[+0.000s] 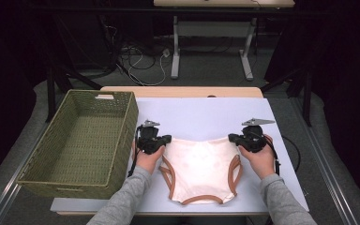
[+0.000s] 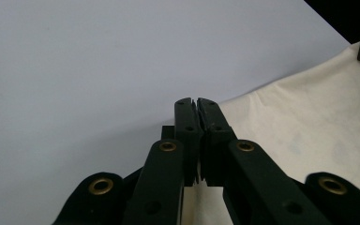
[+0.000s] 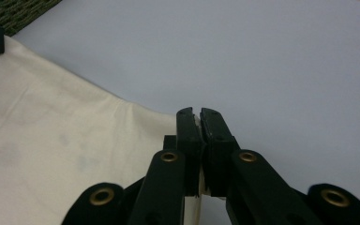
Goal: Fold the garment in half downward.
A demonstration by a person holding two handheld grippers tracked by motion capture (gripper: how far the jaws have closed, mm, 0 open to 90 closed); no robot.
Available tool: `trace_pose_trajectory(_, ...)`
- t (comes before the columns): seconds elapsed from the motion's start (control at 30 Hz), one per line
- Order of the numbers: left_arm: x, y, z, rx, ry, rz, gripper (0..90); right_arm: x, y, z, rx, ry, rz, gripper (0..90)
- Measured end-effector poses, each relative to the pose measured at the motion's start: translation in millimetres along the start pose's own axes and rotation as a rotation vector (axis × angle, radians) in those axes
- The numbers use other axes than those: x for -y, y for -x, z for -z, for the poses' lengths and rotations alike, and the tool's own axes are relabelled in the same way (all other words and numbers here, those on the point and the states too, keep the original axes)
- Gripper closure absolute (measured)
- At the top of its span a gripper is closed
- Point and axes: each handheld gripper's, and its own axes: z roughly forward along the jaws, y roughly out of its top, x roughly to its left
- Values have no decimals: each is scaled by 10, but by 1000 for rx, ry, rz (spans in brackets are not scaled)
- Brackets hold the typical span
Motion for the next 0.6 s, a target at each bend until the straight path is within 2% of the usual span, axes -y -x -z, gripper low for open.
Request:
trace_pose_trajectory(0.17, -100, -21, 7, -8, 28, 16, 876, -121, 15, -7, 8, 14, 13, 868)
trace_pose_trajectory(0.33, -198, -46, 12, -20, 37, 12, 876, -229, 29, -17, 20, 23, 16, 869)
trace_pose_trajectory(0.6, -302, -91, -30, -45, 51, 32, 876, -374, 42, -59, 38, 39, 24, 869)
